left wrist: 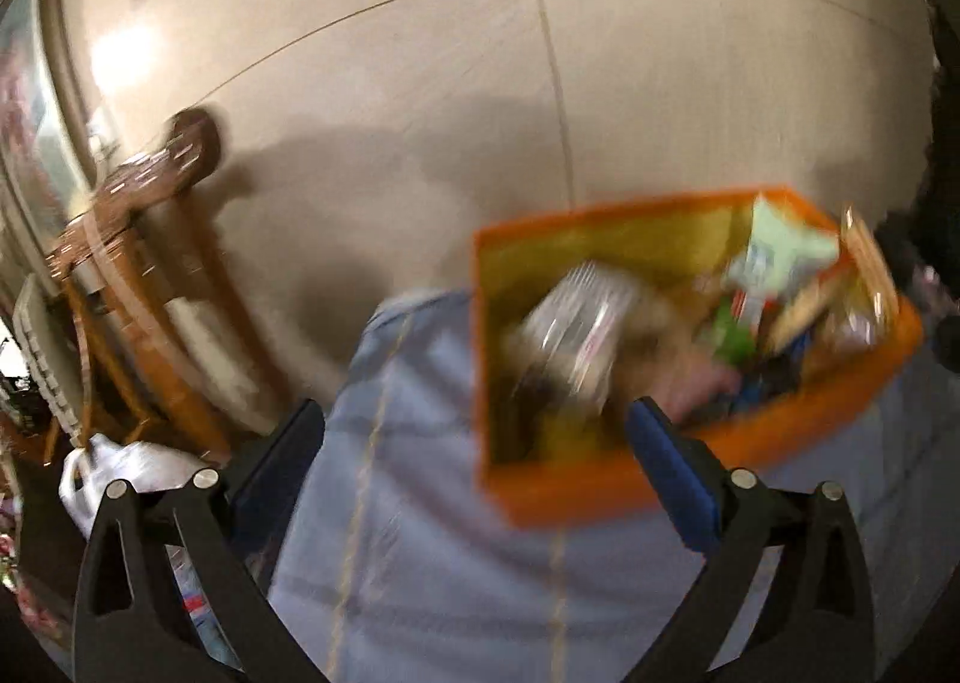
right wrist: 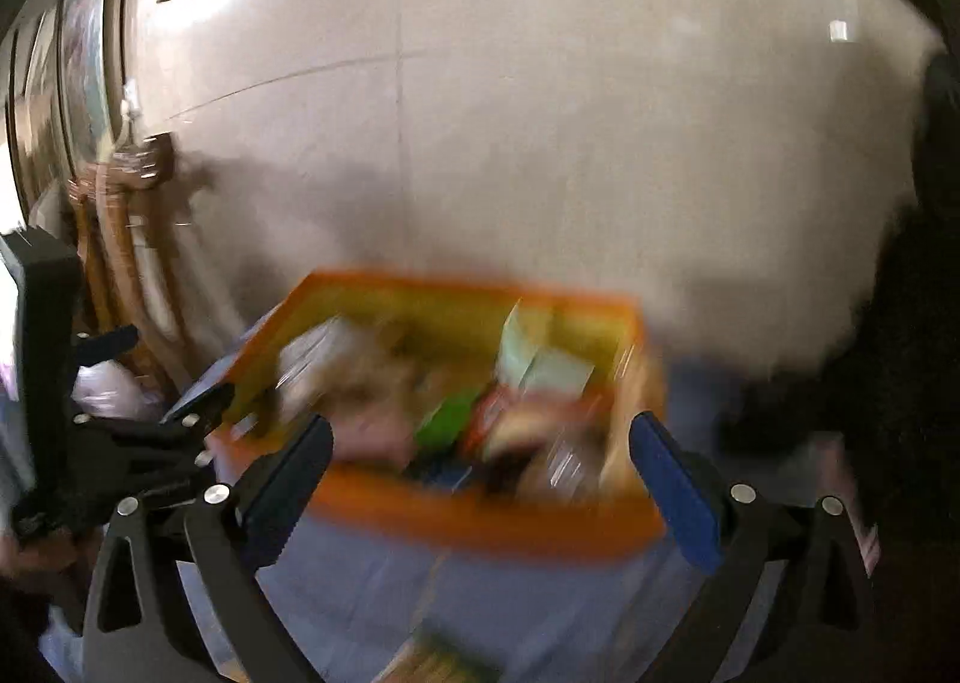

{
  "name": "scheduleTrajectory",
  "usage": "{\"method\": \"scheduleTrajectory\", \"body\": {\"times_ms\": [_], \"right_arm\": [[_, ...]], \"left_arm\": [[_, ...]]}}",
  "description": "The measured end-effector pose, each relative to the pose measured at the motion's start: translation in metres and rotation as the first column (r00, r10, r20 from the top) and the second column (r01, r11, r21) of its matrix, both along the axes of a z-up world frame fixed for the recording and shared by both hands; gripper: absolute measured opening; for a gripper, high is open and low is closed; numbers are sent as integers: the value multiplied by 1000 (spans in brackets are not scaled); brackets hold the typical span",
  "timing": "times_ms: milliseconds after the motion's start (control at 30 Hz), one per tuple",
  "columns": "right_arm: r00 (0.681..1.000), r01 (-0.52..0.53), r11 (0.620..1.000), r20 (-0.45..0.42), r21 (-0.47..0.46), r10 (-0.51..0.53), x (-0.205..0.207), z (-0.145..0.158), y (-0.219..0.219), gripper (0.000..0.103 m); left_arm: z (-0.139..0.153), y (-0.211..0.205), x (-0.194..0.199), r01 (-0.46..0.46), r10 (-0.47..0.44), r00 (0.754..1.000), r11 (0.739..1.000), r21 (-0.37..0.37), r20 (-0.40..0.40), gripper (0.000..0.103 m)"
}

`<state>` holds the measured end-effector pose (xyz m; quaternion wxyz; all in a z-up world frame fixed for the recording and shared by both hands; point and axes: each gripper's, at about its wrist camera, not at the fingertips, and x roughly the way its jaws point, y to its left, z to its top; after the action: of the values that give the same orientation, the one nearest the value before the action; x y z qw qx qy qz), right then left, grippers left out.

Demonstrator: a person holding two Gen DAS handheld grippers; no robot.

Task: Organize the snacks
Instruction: 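Grasp the chocolate wafer bar with the left tool while the right tool grasps the cracker pack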

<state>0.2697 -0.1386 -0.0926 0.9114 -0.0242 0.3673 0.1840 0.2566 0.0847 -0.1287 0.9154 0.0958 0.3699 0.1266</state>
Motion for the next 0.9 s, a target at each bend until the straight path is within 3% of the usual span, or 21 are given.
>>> {"method": "scheduleTrajectory", "body": {"times_ms": [67, 133, 233, 300, 400, 467, 533, 700, 800, 900], "right_arm": [[994, -24, 999, -107, 35, 27, -39, -27, 15, 100], [983, -63, 998, -172, 31, 68, -73, -53, 34, 100], [974, -87, 995, -215, -46, 76, -113, -96, 64, 99], [976, -92, 993, -206, -78, 74, -123, -117, 74, 99], [968, -91, 990, -244, -110, 62, -127, -144, 87, 97], [968, -66, 989, -248, -133, 31, -128, -158, 90, 74], [978, -36, 988, -207, -148, 5, -131, -155, 88, 47], [970, -9, 996, -243, -91, -14, -129, -140, 68, 47], [984, 4, 998, -180, -62, -15, -139, -107, 49, 47], [992, 26, 999, -126, -24, -29, -151, -68, 20, 47]], "left_arm": [[-4, 8, -31, -44, 45, 999, 998, 38, -11, 99], [-7, 23, -63, -88, 89, 995, 996, 20, -44, 99], [-15, 41, -112, -116, 113, 990, 993, -29, -85, 99], [-22, 44, -147, -133, 133, 987, 991, -1, -89, 99], [-39, 48, -182, -121, 117, 986, 992, -29, -121, 99], [-52, 52, -205, -133, 121, 980, 989, -70, -159, 99], [-64, 55, -219, -144, 122, 975, 984, -107, -187, 99], [-83, 41, -247, -66, 28, 984, 976, -207, -178, 99], [-93, 20, -242, -3, -39, 981, 976, -217, -188, 99], [-103, -9, -236, 122, -159, 972, 970, -212, -171, 99]]}}
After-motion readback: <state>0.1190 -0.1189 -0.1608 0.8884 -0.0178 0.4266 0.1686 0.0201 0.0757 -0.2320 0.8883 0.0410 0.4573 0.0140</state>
